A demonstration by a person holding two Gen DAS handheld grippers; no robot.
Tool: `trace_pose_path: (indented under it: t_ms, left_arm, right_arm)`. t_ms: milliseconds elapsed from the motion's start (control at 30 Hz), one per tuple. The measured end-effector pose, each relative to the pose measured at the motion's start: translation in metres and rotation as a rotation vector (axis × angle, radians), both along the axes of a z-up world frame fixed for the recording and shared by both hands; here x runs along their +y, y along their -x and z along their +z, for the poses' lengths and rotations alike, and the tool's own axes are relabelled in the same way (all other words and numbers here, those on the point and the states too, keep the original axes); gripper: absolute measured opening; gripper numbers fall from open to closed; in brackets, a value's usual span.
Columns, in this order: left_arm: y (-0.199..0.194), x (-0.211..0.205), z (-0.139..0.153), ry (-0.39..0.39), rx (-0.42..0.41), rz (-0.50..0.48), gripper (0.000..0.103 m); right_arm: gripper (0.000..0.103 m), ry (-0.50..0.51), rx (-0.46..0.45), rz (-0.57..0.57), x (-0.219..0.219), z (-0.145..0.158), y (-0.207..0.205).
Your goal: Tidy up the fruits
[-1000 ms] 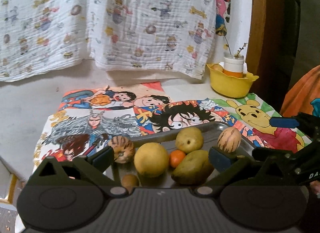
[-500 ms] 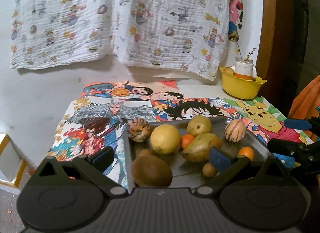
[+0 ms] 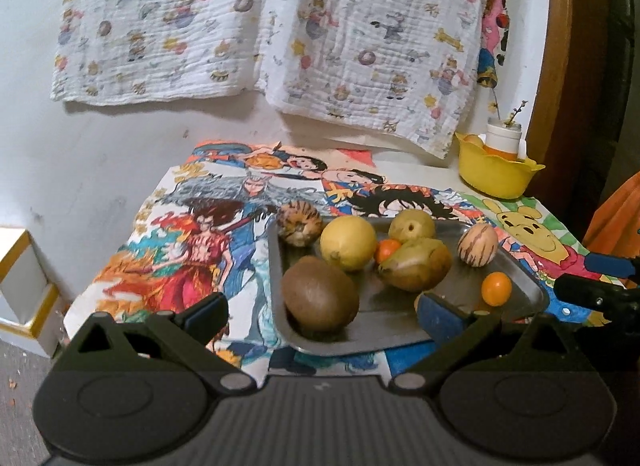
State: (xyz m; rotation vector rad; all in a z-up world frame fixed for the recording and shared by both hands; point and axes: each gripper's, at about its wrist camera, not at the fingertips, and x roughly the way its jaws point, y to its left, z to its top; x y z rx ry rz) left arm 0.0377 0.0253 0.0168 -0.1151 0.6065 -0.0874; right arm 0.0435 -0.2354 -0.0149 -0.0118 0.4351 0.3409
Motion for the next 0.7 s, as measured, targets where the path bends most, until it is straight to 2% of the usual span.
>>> trace_pose_path:
  t_ms: [300, 700]
  left_arm:
    - [0.017, -0.008, -0.006, -0.032, -0.020, 0.012, 0.102]
    - [0.029, -0.009, -0.011, -0.026, -0.021, 0.023, 0.102]
  right_arm:
    - [0.102, 0.008, -0.002, -0.020, 0.003, -0.005, 0.012]
    - [0.102, 0.015, 0.016, -0.031, 0.012, -0.014, 0.026]
